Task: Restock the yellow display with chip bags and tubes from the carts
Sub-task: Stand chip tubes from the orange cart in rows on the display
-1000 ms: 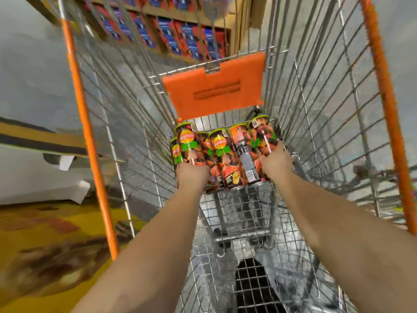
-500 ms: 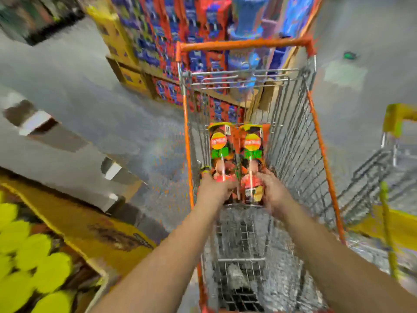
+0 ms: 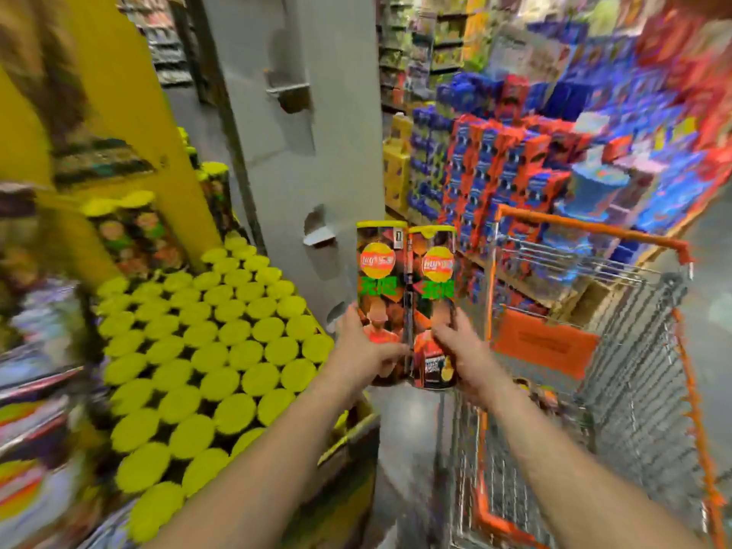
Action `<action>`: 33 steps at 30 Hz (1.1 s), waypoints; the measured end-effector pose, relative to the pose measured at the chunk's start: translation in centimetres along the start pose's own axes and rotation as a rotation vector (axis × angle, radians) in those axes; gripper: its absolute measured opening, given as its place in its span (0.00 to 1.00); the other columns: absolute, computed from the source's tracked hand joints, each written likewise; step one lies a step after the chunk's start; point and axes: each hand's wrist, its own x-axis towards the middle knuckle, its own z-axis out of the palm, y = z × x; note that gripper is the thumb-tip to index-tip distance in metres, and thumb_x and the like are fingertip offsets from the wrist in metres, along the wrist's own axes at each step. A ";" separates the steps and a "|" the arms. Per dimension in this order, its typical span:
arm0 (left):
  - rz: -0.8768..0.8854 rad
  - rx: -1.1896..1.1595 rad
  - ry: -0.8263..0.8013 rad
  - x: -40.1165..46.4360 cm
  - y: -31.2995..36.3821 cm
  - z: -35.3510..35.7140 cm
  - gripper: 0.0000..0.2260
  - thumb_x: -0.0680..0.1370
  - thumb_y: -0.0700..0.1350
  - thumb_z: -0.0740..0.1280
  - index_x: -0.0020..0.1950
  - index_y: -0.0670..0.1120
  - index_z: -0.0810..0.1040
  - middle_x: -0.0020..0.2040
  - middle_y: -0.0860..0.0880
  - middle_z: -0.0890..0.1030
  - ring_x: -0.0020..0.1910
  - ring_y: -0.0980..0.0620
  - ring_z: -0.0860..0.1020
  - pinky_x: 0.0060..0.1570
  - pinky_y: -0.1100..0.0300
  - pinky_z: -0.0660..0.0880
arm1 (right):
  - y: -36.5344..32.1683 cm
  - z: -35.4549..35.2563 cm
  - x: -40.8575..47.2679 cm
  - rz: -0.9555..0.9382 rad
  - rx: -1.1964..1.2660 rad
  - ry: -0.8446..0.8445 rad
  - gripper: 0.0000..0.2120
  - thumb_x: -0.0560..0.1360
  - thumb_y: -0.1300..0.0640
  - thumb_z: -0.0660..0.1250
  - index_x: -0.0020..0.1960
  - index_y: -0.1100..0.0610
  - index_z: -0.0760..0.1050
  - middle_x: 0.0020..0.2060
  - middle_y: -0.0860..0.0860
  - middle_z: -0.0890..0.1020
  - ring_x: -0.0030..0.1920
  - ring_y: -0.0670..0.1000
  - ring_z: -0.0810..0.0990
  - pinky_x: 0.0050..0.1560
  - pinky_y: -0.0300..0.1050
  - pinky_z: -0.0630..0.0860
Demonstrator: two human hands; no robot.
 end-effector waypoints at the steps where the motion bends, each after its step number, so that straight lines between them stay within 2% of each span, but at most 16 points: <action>1: 0.009 0.011 0.055 -0.3 0.1 -1.6 0.37 0.55 0.53 0.79 0.61 0.56 0.68 0.58 0.47 0.76 0.55 0.49 0.79 0.56 0.49 0.77 | 0.1 1.6 0.2 -0.003 -0.038 -0.029 0.32 0.68 0.51 0.71 0.69 0.52 0.65 0.57 0.51 0.81 0.54 0.52 0.82 0.54 0.54 0.78; 3: 0.010 -0.020 0.159 -0.7 -0.2 -5.8 0.38 0.55 0.58 0.77 0.62 0.58 0.67 0.60 0.48 0.74 0.57 0.50 0.78 0.58 0.47 0.76 | 0.0 6.2 0.8 0.005 -0.093 -0.098 0.39 0.60 0.44 0.77 0.66 0.51 0.66 0.52 0.48 0.82 0.51 0.49 0.83 0.51 0.50 0.78; 5: -0.007 -0.089 0.207 -1.4 0.6 -9.5 0.37 0.59 0.57 0.76 0.64 0.55 0.66 0.61 0.47 0.76 0.56 0.50 0.79 0.59 0.47 0.76 | 0.2 9.7 2.2 0.008 -0.112 -0.184 0.46 0.51 0.37 0.82 0.63 0.49 0.68 0.52 0.47 0.83 0.53 0.51 0.83 0.54 0.53 0.77; 7: -0.024 -0.115 0.212 -1.7 0.9 -12.5 0.31 0.67 0.50 0.76 0.65 0.53 0.64 0.59 0.48 0.79 0.56 0.51 0.79 0.59 0.47 0.76 | 0.1 12.4 3.6 0.020 -0.158 -0.293 0.45 0.56 0.38 0.81 0.67 0.49 0.67 0.59 0.51 0.81 0.59 0.54 0.81 0.61 0.58 0.75; 9: -0.041 -0.106 0.261 -1.4 0.6 -15.7 0.30 0.70 0.45 0.76 0.66 0.52 0.63 0.57 0.49 0.79 0.56 0.51 0.79 0.59 0.48 0.75 | 0.4 15.0 5.4 0.035 -0.235 -0.386 0.37 0.64 0.44 0.78 0.68 0.48 0.66 0.61 0.52 0.79 0.59 0.53 0.80 0.62 0.56 0.75; 13: -0.093 -0.012 0.360 0.1 -0.4 -21.1 0.30 0.70 0.42 0.76 0.66 0.51 0.63 0.55 0.52 0.78 0.53 0.54 0.78 0.54 0.53 0.76 | 1.2 20.0 9.4 0.003 -0.445 -0.441 0.26 0.65 0.44 0.78 0.58 0.41 0.71 0.58 0.48 0.80 0.57 0.48 0.80 0.61 0.51 0.75; 15: -0.093 0.044 0.408 1.5 -0.8 -23.9 0.27 0.71 0.41 0.75 0.63 0.51 0.63 0.51 0.55 0.77 0.47 0.59 0.76 0.44 0.61 0.74 | 1.9 22.8 12.5 -0.021 -0.527 -0.483 0.22 0.69 0.49 0.76 0.59 0.43 0.71 0.56 0.49 0.81 0.55 0.46 0.80 0.57 0.46 0.75; 16: -0.104 0.077 0.446 2.5 -1.1 -25.3 0.27 0.72 0.42 0.75 0.63 0.53 0.63 0.49 0.57 0.76 0.46 0.59 0.76 0.42 0.61 0.73 | 2.3 24.3 14.2 -0.026 -0.554 -0.511 0.22 0.70 0.50 0.76 0.60 0.45 0.71 0.56 0.49 0.81 0.55 0.46 0.80 0.56 0.44 0.75; 18: -0.132 0.127 0.509 4.4 -0.8 -27.9 0.23 0.72 0.42 0.74 0.62 0.52 0.68 0.47 0.59 0.75 0.44 0.59 0.76 0.42 0.61 0.72 | 2.9 27.3 17.3 -0.046 -0.613 -0.572 0.24 0.70 0.49 0.76 0.62 0.49 0.70 0.56 0.47 0.80 0.54 0.46 0.79 0.55 0.43 0.74; 20: -0.138 0.184 0.565 6.8 -1.1 -30.7 0.15 0.73 0.38 0.72 0.53 0.53 0.72 0.44 0.57 0.77 0.42 0.62 0.77 0.41 0.68 0.74 | 3.4 30.5 20.4 -0.067 -0.698 -0.609 0.23 0.71 0.49 0.75 0.60 0.49 0.67 0.52 0.43 0.77 0.53 0.45 0.76 0.54 0.42 0.70; 21: -0.142 0.202 0.595 8.3 -1.3 -32.1 0.15 0.72 0.39 0.72 0.53 0.53 0.72 0.46 0.53 0.79 0.46 0.58 0.78 0.45 0.67 0.75 | 3.8 32.1 22.2 -0.084 -0.716 -0.609 0.23 0.71 0.49 0.75 0.60 0.49 0.66 0.51 0.42 0.76 0.53 0.45 0.75 0.53 0.42 0.69; 23: -0.202 0.228 0.633 10.7 -1.5 -34.3 0.24 0.70 0.46 0.74 0.64 0.51 0.69 0.55 0.49 0.79 0.54 0.49 0.78 0.54 0.56 0.76 | 4.9 34.6 25.3 -0.093 -0.715 -0.610 0.28 0.69 0.47 0.76 0.63 0.50 0.67 0.56 0.45 0.78 0.58 0.48 0.76 0.58 0.46 0.72; 25: -0.242 0.245 0.688 13.3 -2.4 -36.5 0.31 0.68 0.51 0.75 0.68 0.51 0.66 0.57 0.50 0.78 0.56 0.47 0.77 0.55 0.52 0.75 | 5.9 37.0 28.3 -0.097 -0.695 -0.608 0.32 0.67 0.48 0.77 0.66 0.51 0.67 0.59 0.49 0.78 0.60 0.51 0.77 0.62 0.50 0.73; 27: -0.243 0.216 0.733 15.5 -2.7 -38.2 0.34 0.64 0.53 0.76 0.67 0.51 0.67 0.55 0.51 0.79 0.54 0.48 0.77 0.56 0.50 0.75 | 6.8 39.2 31.1 -0.109 -0.682 -0.593 0.31 0.68 0.52 0.78 0.66 0.53 0.68 0.58 0.50 0.78 0.59 0.51 0.76 0.60 0.48 0.72; 29: -0.245 0.185 0.768 17.5 -3.3 -39.9 0.33 0.67 0.50 0.77 0.67 0.49 0.67 0.54 0.51 0.77 0.53 0.48 0.76 0.54 0.53 0.73 | 7.5 41.1 33.5 -0.130 -0.688 -0.584 0.31 0.68 0.52 0.78 0.67 0.54 0.67 0.58 0.50 0.78 0.59 0.51 0.76 0.59 0.47 0.72; 33: -0.260 0.170 0.841 21.0 -5.1 -43.3 0.30 0.70 0.45 0.76 0.67 0.45 0.65 0.57 0.46 0.78 0.56 0.44 0.77 0.53 0.52 0.74 | 9.1 43.8 37.7 -0.168 -0.710 -0.561 0.32 0.70 0.53 0.77 0.68 0.55 0.66 0.59 0.50 0.77 0.59 0.48 0.74 0.59 0.45 0.70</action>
